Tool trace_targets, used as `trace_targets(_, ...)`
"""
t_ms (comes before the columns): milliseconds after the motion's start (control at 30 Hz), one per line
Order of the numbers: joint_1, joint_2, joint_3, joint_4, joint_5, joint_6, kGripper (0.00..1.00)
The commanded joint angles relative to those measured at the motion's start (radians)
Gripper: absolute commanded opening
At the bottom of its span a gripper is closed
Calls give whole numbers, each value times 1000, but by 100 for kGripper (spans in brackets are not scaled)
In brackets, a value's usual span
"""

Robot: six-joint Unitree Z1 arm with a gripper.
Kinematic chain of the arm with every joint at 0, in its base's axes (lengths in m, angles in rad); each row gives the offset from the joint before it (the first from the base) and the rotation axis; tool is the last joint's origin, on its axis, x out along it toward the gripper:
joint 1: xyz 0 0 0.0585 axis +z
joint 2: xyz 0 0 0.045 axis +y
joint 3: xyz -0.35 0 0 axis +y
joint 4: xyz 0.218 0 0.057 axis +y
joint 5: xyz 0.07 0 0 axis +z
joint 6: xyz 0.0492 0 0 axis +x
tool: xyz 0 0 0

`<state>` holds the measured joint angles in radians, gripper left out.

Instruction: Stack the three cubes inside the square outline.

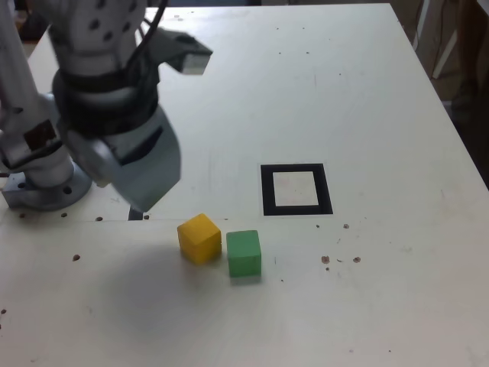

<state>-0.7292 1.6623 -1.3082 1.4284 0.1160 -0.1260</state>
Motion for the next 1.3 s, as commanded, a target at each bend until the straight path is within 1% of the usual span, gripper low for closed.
trace_targets(0, 40, 21, -36, 14, -3, 13, 37)
trace_targets(167, 165, 86, -136, 18, -26, 55, 37)
trace_targets(433, 338, 204, -258, -11, -24, 87, 37)
trace_targets(667, 478, 286, -293, -70, -37, 95, 37)
trace_targets(900, 548, 334, -301, -123, -55, 122, 37)
trace_targets(1133, 595, 364, -270, -185, -88, 170, 37)
trace_targets(1267, 611, 372, -247, -214, -93, 179, 37)
